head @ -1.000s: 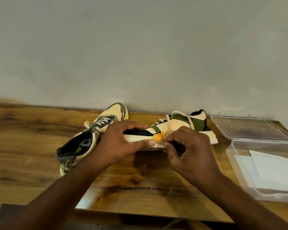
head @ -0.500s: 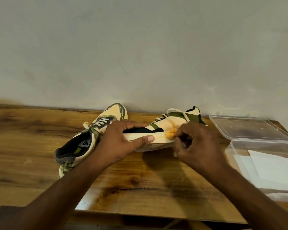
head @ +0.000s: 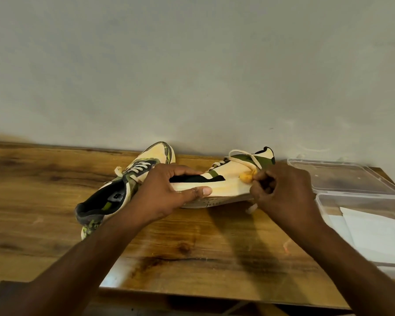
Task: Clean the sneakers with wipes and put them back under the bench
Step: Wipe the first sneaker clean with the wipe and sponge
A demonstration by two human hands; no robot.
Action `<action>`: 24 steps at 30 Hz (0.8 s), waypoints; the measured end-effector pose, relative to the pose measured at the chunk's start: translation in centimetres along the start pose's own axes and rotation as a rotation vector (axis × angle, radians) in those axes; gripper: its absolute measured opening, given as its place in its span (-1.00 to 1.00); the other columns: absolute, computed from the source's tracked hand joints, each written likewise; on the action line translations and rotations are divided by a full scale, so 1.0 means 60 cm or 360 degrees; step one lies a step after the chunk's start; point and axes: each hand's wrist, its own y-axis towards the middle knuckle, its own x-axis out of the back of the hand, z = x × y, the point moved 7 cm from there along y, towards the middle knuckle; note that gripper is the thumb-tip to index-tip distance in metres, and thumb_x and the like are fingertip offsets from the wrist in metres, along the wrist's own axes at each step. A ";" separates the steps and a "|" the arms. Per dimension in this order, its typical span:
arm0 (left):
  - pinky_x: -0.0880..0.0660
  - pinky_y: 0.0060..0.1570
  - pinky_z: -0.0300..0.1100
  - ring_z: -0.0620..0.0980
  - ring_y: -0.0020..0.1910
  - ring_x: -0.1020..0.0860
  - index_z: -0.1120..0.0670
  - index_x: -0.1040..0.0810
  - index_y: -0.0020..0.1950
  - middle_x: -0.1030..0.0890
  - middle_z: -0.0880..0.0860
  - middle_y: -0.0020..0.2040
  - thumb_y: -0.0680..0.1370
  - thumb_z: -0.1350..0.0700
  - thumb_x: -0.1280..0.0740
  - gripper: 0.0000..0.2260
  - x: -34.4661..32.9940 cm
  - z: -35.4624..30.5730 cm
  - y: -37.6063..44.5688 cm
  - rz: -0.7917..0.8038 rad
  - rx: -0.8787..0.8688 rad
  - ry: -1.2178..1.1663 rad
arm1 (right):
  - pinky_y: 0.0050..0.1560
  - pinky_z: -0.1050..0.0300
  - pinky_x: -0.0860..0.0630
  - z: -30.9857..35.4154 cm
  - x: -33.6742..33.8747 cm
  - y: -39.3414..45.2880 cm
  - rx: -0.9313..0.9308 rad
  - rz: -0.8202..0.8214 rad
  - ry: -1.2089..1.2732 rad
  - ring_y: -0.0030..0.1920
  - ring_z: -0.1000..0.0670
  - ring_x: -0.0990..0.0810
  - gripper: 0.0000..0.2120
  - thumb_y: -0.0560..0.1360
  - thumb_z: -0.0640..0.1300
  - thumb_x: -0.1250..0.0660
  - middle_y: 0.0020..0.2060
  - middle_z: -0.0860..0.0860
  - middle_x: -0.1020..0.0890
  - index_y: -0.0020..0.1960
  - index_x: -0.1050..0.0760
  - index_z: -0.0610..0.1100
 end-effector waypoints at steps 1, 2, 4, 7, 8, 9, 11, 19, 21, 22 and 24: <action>-0.59 0.04 -0.28 -0.23 0.05 -0.68 -0.09 -0.75 0.17 -0.75 -0.19 0.05 0.33 -0.24 -0.63 -0.53 0.000 -0.001 0.000 0.0007 0.0004 -0.0005 | -0.18 0.09 -0.63 -0.003 0.005 0.002 -0.0012 -0.0077 -0.0048 -0.24 0.13 -0.60 -0.87 0.44 -0.24 -0.56 -0.24 0.09 -0.66 -0.10 -0.70 -0.03; -0.59 0.04 -0.26 -0.23 0.04 -0.68 -0.09 -0.75 0.17 -0.75 -0.18 0.05 0.33 -0.24 -0.63 -0.53 0.000 -0.001 0.001 0.0003 0.0007 -0.0008 | -0.17 0.07 -0.63 0.002 0.001 0.000 -0.0007 -0.0119 -0.0058 -0.21 0.13 -0.59 -0.87 0.46 -0.24 -0.55 -0.21 0.08 -0.65 -0.07 -0.71 -0.04; -0.59 0.04 -0.25 -0.22 0.04 -0.69 -0.09 -0.75 0.17 -0.75 -0.18 0.04 0.34 -0.24 -0.59 -0.54 0.001 0.001 0.001 -0.0020 0.0016 -0.0015 | -0.16 0.10 -0.65 0.023 -0.022 -0.009 0.0015 -0.0103 0.0074 -0.16 0.13 -0.61 -0.87 0.49 -0.21 -0.54 -0.15 0.09 -0.67 -0.01 -0.71 -0.03; -0.59 0.06 -0.26 -0.22 0.05 -0.69 -0.10 -0.75 0.17 -0.75 -0.17 0.05 0.32 -0.27 -0.61 -0.52 0.003 0.005 -0.002 -0.0045 0.0006 -0.0014 | -0.19 0.24 -0.64 0.063 -0.050 -0.028 0.0104 0.0011 0.0266 -0.14 0.17 -0.63 -0.87 0.48 -0.18 -0.54 -0.12 0.14 -0.69 0.00 -0.72 0.00; -0.58 0.05 -0.28 -0.23 0.05 -0.68 -0.11 -0.74 0.16 -0.75 -0.18 0.05 0.31 -0.28 -0.61 -0.51 0.004 0.005 -0.003 -0.0038 0.0003 -0.0012 | -0.22 0.26 -0.63 0.065 -0.051 -0.031 0.0122 0.0044 0.0291 -0.17 0.16 -0.63 -0.88 0.47 -0.17 -0.55 -0.15 0.16 -0.68 -0.03 -0.72 0.00; -0.57 0.04 -0.31 -0.23 0.05 -0.68 -0.12 -0.74 0.15 -0.75 -0.18 0.05 0.30 -0.26 -0.60 -0.52 0.004 0.004 -0.005 -0.0032 0.0004 -0.0014 | -0.25 0.26 -0.62 0.060 -0.049 -0.030 0.0108 0.0086 0.0305 -0.20 0.16 -0.63 -0.89 0.45 -0.18 -0.55 -0.18 0.17 -0.67 -0.07 -0.71 0.00; -0.55 0.01 -0.37 -0.25 0.04 -0.68 -0.13 -0.74 0.15 -0.75 -0.19 0.04 0.29 -0.23 -0.57 -0.53 0.005 0.000 -0.006 -0.0032 0.0015 -0.0043 | -0.28 0.28 -0.59 0.035 -0.034 -0.022 0.0041 0.0133 0.0199 -0.23 0.17 -0.62 -0.88 0.45 -0.19 -0.55 -0.23 0.18 -0.65 -0.12 -0.69 0.01; -0.51 -0.05 -0.43 -0.26 0.02 -0.67 -0.10 -0.75 0.17 -0.75 -0.19 0.03 0.32 -0.22 -0.55 -0.54 0.005 -0.001 -0.001 -0.0066 -0.0002 -0.0035 | -0.12 0.22 -0.63 0.046 -0.039 -0.017 0.0045 -0.0071 0.0200 -0.12 0.17 -0.61 -0.84 0.51 -0.20 -0.51 -0.10 0.12 -0.68 0.06 -0.72 -0.02; -0.53 -0.03 -0.42 -0.25 0.04 -0.68 -0.08 -0.75 0.18 -0.75 -0.18 0.03 0.33 -0.21 -0.58 -0.54 0.006 0.000 -0.001 -0.0067 -0.0019 -0.0030 | -0.14 0.22 -0.64 0.077 -0.054 -0.033 0.0189 0.0013 0.0276 -0.11 0.17 -0.62 -0.85 0.50 -0.18 -0.52 -0.10 0.12 -0.69 0.05 -0.73 -0.02; -0.54 -0.01 -0.41 -0.25 0.05 -0.68 -0.07 -0.75 0.18 -0.75 -0.18 0.04 0.34 -0.21 -0.61 -0.54 0.005 0.000 -0.002 -0.0053 -0.0022 -0.0026 | -0.16 0.20 -0.65 0.079 -0.054 -0.035 0.0221 0.0053 0.0280 -0.13 0.16 -0.62 -0.86 0.48 -0.17 -0.53 -0.11 0.12 -0.69 0.03 -0.73 -0.02; -0.53 0.00 -0.42 -0.26 0.07 -0.67 -0.09 -0.75 0.17 -0.75 -0.18 0.05 0.32 -0.21 -0.61 -0.54 0.003 -0.001 -0.003 -0.0031 -0.0016 -0.0030 | -0.20 0.13 -0.66 0.060 -0.041 -0.030 0.0198 0.0102 0.0243 -0.18 0.14 -0.62 -0.88 0.45 -0.17 -0.55 -0.16 0.13 -0.69 -0.03 -0.73 -0.02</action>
